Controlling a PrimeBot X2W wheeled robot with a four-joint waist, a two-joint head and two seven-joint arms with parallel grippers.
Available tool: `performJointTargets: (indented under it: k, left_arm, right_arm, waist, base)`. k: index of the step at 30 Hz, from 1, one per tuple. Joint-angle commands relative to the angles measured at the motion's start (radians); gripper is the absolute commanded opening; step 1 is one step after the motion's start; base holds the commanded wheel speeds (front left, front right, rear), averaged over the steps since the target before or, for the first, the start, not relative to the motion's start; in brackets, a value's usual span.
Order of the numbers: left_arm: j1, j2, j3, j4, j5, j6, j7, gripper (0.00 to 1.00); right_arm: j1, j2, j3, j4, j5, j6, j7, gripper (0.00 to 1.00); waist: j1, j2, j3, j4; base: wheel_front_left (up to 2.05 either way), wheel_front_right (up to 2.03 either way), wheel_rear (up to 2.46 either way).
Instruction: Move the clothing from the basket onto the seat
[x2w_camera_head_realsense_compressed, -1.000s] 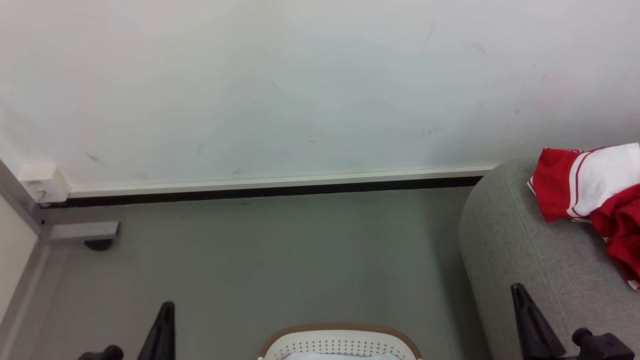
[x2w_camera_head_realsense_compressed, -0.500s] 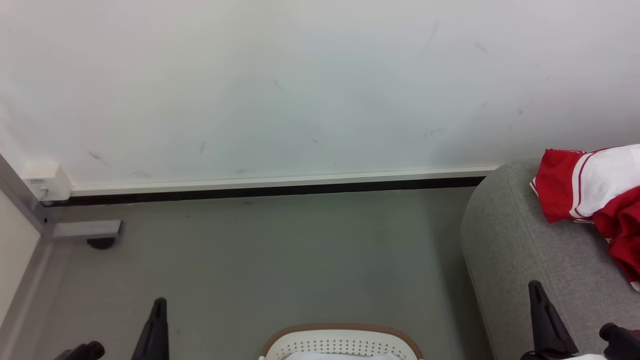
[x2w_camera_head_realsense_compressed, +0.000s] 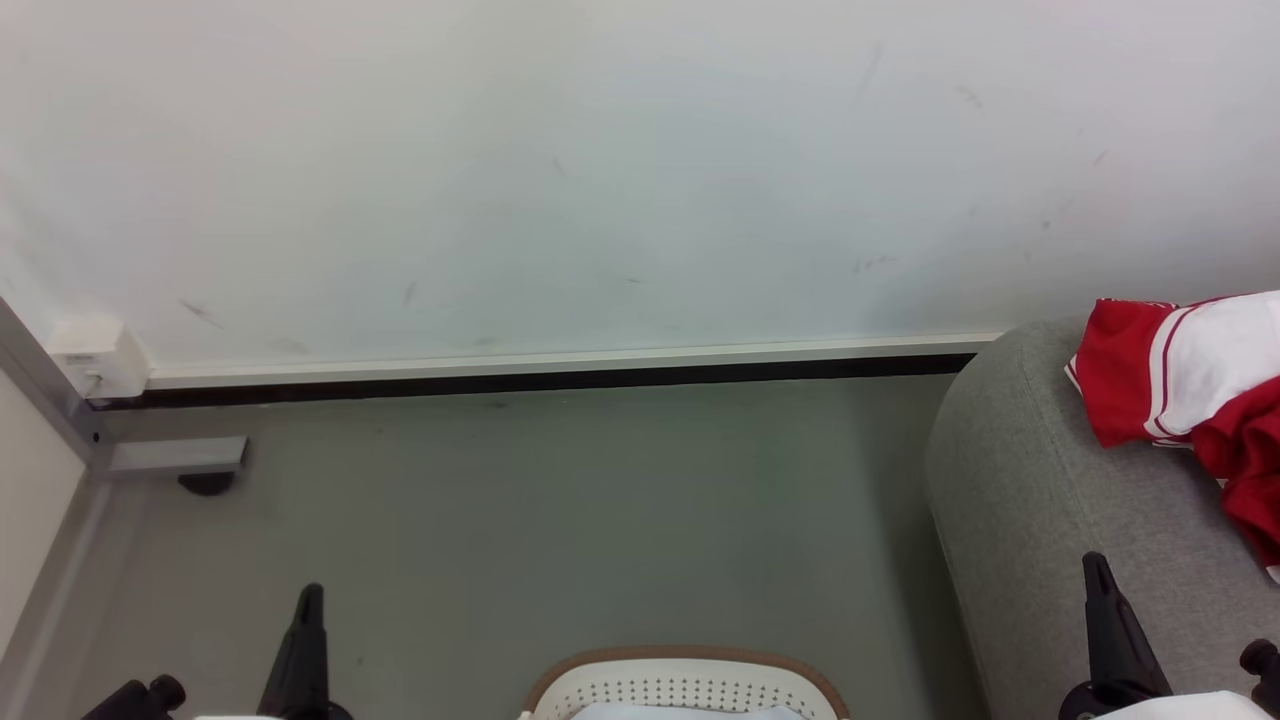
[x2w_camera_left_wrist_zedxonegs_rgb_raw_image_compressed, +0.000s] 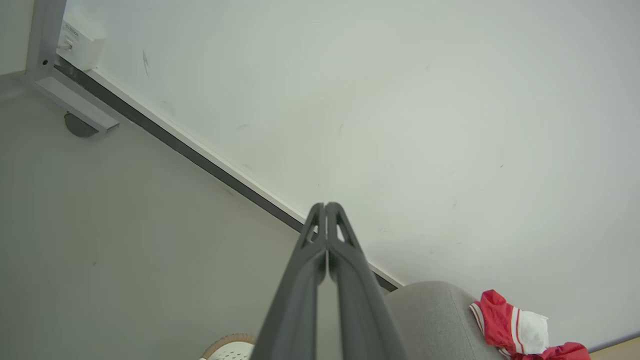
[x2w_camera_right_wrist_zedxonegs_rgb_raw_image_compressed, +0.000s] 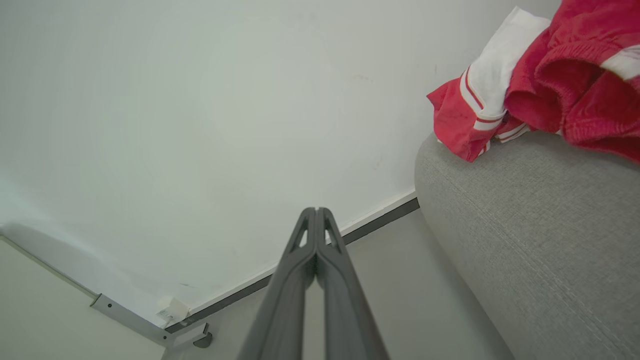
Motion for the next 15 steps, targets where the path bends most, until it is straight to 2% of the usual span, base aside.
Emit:
performJointTargets:
  k: [1,15]
  left_arm:
    - [-0.024,0.002,0.007,-0.011,-0.037,0.0,0.011,0.0]
    - [-0.046,-0.003,0.022,-0.002,-0.209,0.002,0.059,0.0]
  right_arm:
    - [-0.025,-0.008,-0.008,-0.009,0.043,-0.001,0.007,0.0]
    - [-0.038,-0.015,-0.023,-0.003,0.228,-0.001,0.044,0.0]
  waist:
    - [-0.0001,0.0,0.0,0.001]
    - [-0.0001,0.0,0.001,0.006]
  base:
    - [0.0,0.0,0.0]
    - [0.0,0.0,0.0]
